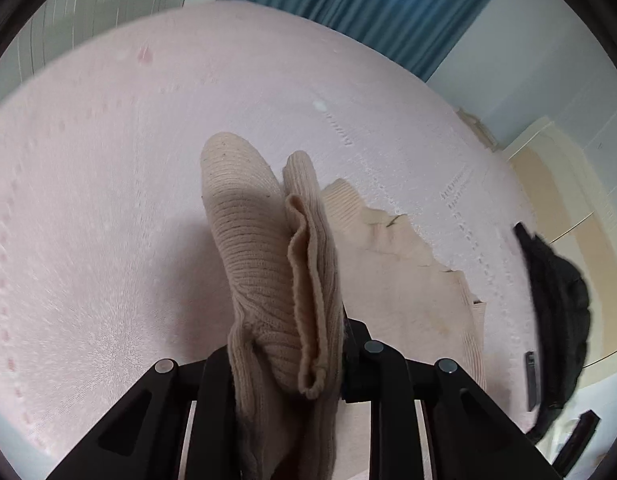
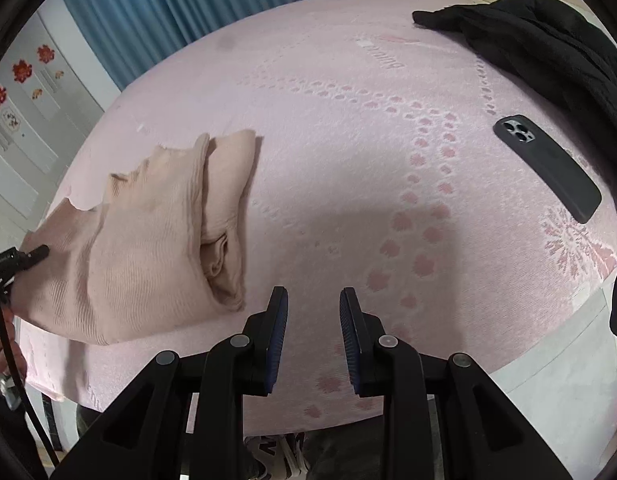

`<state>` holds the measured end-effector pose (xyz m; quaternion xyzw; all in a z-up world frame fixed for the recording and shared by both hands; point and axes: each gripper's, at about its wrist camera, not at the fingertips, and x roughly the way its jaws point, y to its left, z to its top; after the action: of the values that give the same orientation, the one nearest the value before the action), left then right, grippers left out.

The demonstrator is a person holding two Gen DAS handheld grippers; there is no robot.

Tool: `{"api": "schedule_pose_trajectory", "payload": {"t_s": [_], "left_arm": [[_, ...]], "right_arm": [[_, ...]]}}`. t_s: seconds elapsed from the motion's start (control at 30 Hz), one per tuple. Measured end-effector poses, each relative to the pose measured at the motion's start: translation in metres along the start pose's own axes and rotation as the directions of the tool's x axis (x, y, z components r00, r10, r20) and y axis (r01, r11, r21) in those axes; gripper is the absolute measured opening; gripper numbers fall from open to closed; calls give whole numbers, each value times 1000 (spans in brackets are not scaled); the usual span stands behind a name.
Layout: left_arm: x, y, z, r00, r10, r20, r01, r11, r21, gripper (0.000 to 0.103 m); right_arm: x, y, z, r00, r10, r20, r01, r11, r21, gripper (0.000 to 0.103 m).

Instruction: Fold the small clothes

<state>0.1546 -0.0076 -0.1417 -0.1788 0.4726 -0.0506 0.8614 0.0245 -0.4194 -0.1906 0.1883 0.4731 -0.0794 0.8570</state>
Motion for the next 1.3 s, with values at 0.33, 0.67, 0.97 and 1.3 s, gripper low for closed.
{"api": "schedule_pose_trajectory", "payload": {"t_s": [0.33, 0.67, 0.97, 1.3], "left_arm": [[-1, -155, -27, 992, 124, 32, -128, 965, 231, 21], [66, -212, -94, 955, -79, -285, 144, 966, 215, 40], [15, -140, -41, 983, -130, -132, 153, 971, 183, 51], [11, -31, -24, 987, -105, -125, 117, 988, 101, 52]], "right_arm": [[-20, -43, 4, 1000, 7, 31, -8, 1000, 25, 27], [-31, -73, -15, 1000, 13, 14, -14, 999, 45, 27], [-32, -27, 7, 969, 240, 60, -240, 971, -9, 37], [50, 46, 55, 906, 424, -3, -421, 901, 105, 55]]}}
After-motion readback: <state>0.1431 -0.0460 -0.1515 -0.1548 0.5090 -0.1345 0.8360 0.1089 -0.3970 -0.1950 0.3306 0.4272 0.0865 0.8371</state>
